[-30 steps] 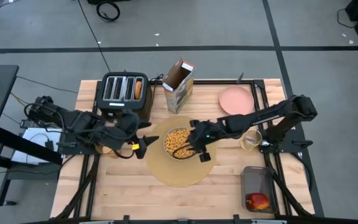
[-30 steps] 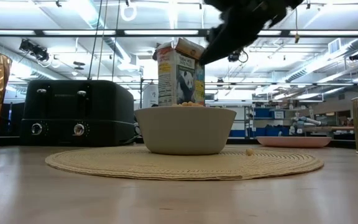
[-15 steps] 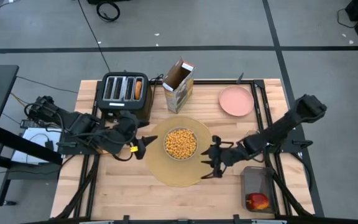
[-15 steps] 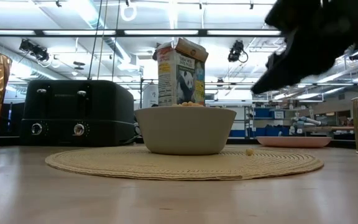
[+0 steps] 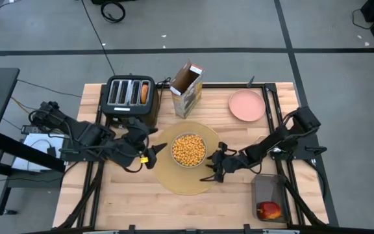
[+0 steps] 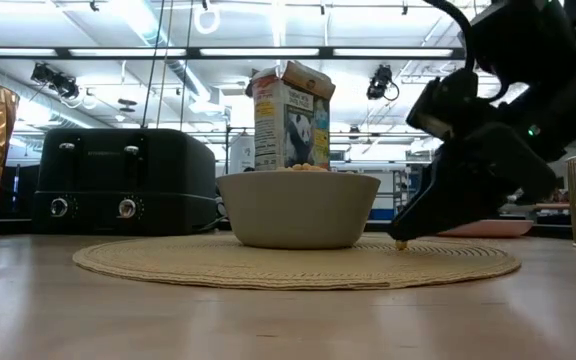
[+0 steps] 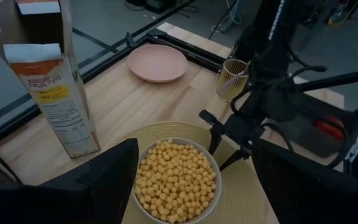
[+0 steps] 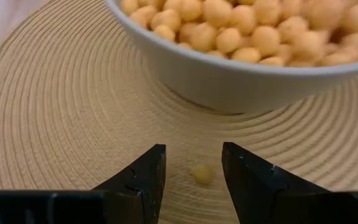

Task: Arrange a breakfast setting
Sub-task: Put the yellow cereal into the gray bowl

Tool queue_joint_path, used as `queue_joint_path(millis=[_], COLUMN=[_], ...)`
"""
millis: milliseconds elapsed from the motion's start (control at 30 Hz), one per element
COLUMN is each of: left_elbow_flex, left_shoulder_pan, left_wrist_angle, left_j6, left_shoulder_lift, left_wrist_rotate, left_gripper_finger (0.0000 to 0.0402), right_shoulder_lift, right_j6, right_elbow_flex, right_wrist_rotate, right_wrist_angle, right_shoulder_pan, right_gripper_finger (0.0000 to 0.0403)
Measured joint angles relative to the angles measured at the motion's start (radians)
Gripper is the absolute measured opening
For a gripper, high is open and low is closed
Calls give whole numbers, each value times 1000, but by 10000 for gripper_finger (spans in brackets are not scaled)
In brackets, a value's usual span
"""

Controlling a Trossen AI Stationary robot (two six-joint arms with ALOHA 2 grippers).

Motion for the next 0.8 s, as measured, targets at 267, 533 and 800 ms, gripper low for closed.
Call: queue_joint_path(millis=[267, 533, 800], left_elbow_flex=[0, 0, 0], left_shoulder_pan=[-21, -37, -39], left_wrist_angle=[0, 3, 3], left_j6=[-34, -58, -63], left_shoulder_lift=[2, 7, 7], left_wrist_rotate=[0, 0, -3], left_gripper_finger=[318, 318, 318], right_shoulder_lift=[48, 44, 44], right_j6=[43, 43, 38], right_elbow_flex=[2, 1, 1], right_wrist_rotate=[-25, -25, -29], right_wrist_angle=[26, 24, 22], right_shoulder_pan=[0, -1, -1], right_gripper_finger=[155, 125, 87])
